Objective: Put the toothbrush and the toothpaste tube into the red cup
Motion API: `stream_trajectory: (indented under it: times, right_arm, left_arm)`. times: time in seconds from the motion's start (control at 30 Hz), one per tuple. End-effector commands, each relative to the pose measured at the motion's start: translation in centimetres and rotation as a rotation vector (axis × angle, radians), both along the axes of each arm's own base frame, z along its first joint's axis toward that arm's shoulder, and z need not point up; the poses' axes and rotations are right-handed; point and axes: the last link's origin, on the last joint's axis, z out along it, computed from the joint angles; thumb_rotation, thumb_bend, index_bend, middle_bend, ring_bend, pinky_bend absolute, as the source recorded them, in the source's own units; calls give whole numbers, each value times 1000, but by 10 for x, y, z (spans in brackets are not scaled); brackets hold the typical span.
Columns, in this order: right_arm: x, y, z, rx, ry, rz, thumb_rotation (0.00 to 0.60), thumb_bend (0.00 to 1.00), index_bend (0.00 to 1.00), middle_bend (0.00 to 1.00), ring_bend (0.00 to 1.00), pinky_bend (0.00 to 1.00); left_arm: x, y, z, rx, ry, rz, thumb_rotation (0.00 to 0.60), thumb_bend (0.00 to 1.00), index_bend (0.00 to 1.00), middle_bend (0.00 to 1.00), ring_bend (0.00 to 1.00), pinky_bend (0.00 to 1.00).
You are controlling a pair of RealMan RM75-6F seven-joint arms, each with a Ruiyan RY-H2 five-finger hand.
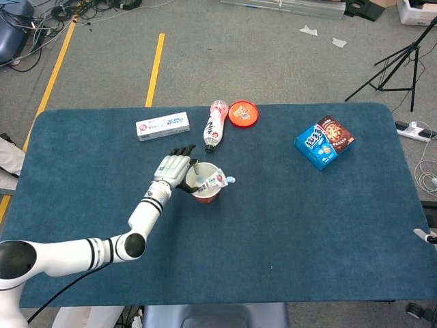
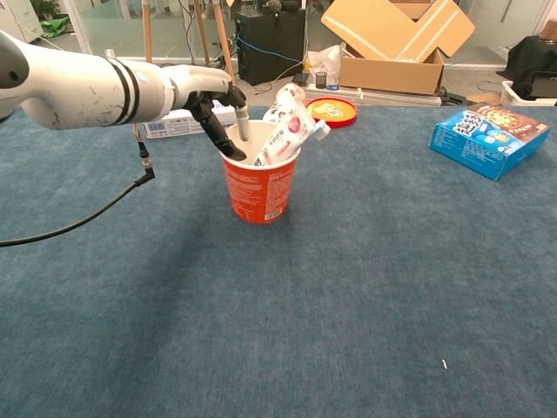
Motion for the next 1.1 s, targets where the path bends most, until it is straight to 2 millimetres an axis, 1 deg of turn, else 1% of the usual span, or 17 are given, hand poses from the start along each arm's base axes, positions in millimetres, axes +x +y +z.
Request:
stream_trajectory:
  times: [0.03, 0.43, 0.7, 1.1]
  right_arm:
    - [0, 0, 0, 1, -1, 0, 600, 0, 0, 0, 0, 297]
    - [1, 0, -1, 2, 0, 2, 600, 0, 0, 0, 0, 297]
    - [3, -1, -1, 2, 1, 9, 600, 0, 0, 0, 0, 297]
    - [8, 0, -2, 5, 8, 22, 600, 0, 0, 0, 0, 298]
  left_arm:
    - [0, 0, 1, 1, 0, 0, 600, 183, 431, 2, 0, 0]
    - [-2, -1, 3, 5, 2, 5, 600, 183, 434, 2, 0, 0]
    - [0, -1, 7, 10, -4, 1, 600, 183, 442, 2, 0, 0]
    - [-2, -5, 21, 31, -16, 6, 600, 183, 449, 2, 0, 0]
